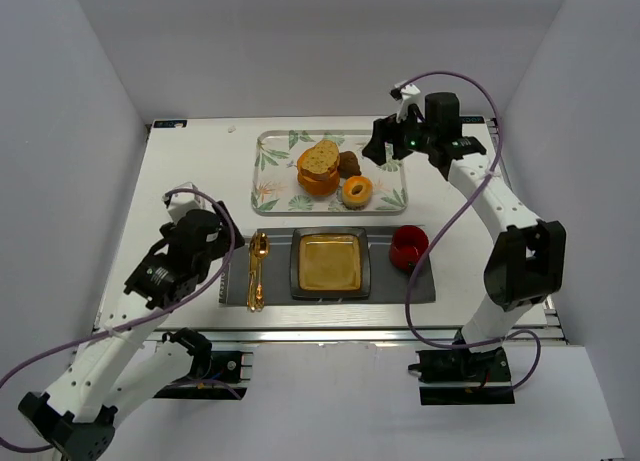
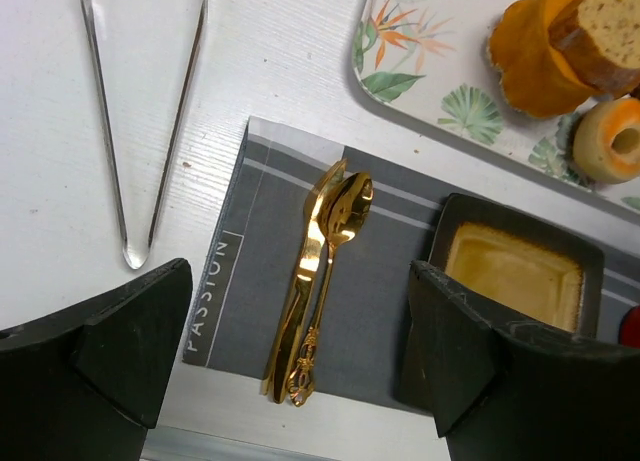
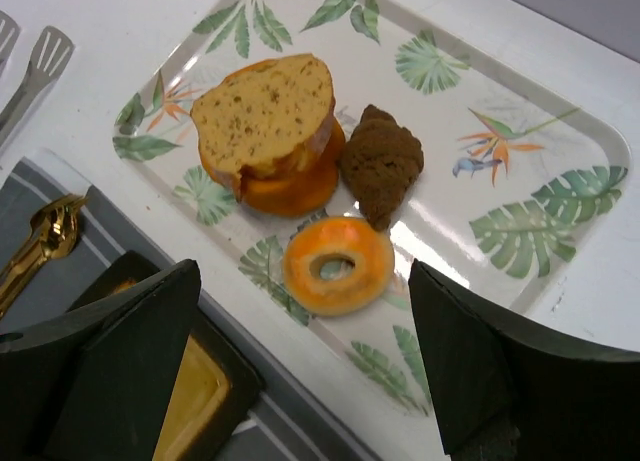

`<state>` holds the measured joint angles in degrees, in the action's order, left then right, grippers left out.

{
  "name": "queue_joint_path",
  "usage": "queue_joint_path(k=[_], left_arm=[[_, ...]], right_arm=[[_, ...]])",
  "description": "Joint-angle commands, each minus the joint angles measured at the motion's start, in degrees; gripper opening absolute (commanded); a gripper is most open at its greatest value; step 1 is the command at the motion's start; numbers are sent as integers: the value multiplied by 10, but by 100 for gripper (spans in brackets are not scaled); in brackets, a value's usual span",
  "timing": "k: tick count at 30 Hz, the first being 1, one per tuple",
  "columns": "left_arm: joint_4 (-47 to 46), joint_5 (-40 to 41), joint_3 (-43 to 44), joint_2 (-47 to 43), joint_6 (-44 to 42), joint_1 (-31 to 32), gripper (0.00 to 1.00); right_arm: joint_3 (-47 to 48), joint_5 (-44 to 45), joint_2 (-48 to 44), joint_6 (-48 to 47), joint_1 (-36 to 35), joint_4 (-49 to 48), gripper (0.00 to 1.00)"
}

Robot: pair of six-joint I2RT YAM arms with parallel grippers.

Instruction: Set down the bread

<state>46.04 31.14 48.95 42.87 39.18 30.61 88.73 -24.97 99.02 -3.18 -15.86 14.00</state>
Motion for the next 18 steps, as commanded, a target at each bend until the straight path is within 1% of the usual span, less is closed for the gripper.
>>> queue_joint_path(k=[1,2,3,4,5,6,7,8,9,10,11,12,13,14,15,16,17,18], left_arm=[[7,8,34,32,-15,2,98],[4,7,37,47,-16,2,96],[0,5,38,53,-22,0,92],[-4,2,40,57,-23,-12,88],[-13,-11,40,62,-25,-20,71],[-19,-20,39,66,-34,-34,56],[-24,-29,36,67,-39,-65,43],[-33,-39,27,66,-45,-84,31],[-38,-67,23,66,-62,-107,12],[-44,-84,19,63,-72,-162,8],[-58,-106,7,63,-85,-189,8],[-60,-136,2,68,-105,-214,19],[-60,-145,-2,88,-111,-256,36],[-60,-157,-5,104,-120,-273,58],[-60,-167,-13,122,-134,-287,75],[-58,-179,-16,163,-138,-305,92],[-58,-182,-17,182,-141,-305,94],[-72,-189,-22,196,-155,-326,96]], right_arm=[[-51,3,-47,-27,11,-43,89],[-78,-92,-67,-69,20,-52,89],[-88,-165,-75,-95,54,-50,89],[-99,-245,-83,-115,71,-52,89],[-121,-345,-93,-125,85,-70,89],[-127,-360,-95,-117,92,-77,88],[-126,-365,-96,-124,91,-66,84],[-128,-374,-96,-132,91,-54,65],[-135,-381,-96,-133,90,-46,48],[-138,-383,-96,-133,90,-40,35],[-142,-390,-96,-134,90,-35,25],[-146,-392,-95,-138,90,-16,28],[-152,-391,-98,-144,89,-8,36],[-155,-389,-100,-150,88,0,65],[-160,-388,-103,-160,86,9,83],[-173,-386,-110,-178,84,23,89],[-184,-380,-117,-180,83,23,89],[-194,-374,-121,-179,83,21,89]])
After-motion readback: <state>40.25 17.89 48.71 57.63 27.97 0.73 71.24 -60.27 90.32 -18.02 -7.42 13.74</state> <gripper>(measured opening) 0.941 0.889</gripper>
